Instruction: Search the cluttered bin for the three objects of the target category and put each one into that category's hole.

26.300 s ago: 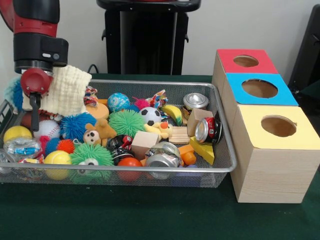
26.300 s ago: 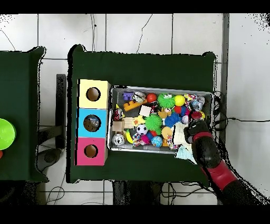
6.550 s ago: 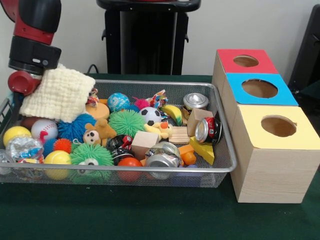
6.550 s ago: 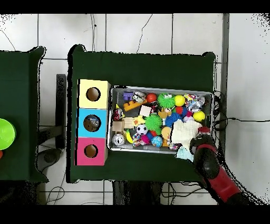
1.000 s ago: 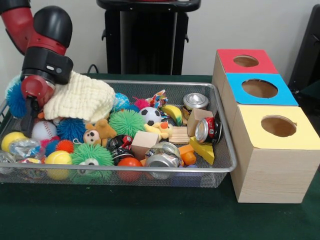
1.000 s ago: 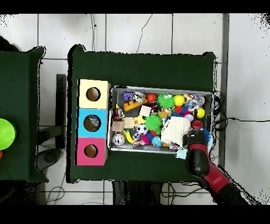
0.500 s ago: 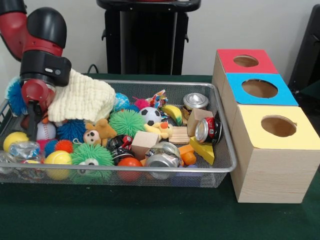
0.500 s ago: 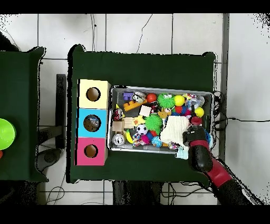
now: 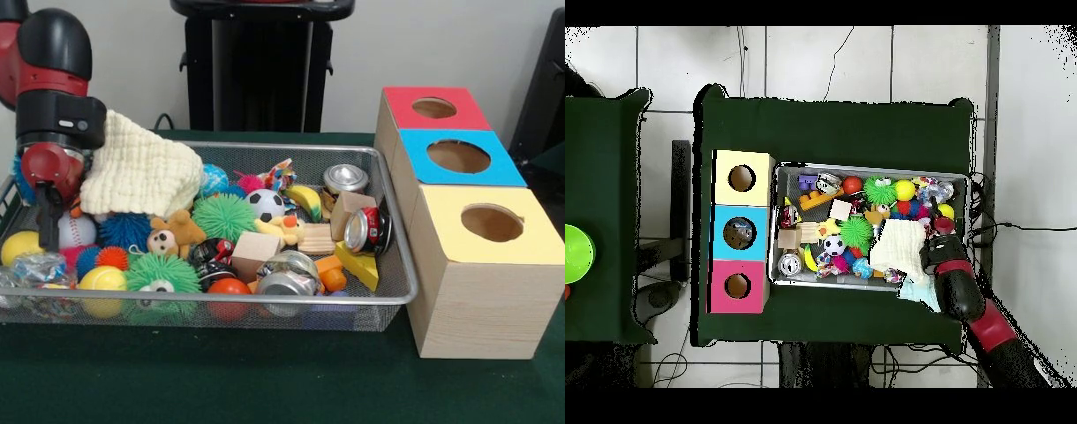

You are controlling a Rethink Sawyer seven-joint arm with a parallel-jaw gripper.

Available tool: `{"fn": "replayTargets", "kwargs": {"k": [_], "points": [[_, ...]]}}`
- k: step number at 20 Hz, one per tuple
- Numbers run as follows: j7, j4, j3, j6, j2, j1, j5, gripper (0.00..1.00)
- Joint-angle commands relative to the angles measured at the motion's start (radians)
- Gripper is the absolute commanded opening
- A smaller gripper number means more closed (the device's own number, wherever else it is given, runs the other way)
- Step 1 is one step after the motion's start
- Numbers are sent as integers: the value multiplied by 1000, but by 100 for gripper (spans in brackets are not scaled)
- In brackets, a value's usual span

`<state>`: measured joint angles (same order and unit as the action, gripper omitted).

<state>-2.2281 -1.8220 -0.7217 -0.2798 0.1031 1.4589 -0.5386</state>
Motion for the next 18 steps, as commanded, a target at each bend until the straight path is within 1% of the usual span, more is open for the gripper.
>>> {"fn": "replayTargets", "kwargs": {"k": [1, 4, 8, 12, 14, 16, 17, 18], "points": [[-76, 167, -81, 82, -42, -12, -10, 100], [-67, 180, -91, 96, -57, -3, -21, 100], [-49, 180, -96, 148, -43, -1, 6, 100], [-39, 206, -99, 152, -72, -4, -10, 100], [-27, 238, -102, 150, -102, -7, -35, 100], [10, 300, -139, 172, -174, 9, -87, 100], [37, 335, -175, 195, -229, 30, -126, 100], [45, 348, -187, 204, -248, 36, -141, 100]]}}
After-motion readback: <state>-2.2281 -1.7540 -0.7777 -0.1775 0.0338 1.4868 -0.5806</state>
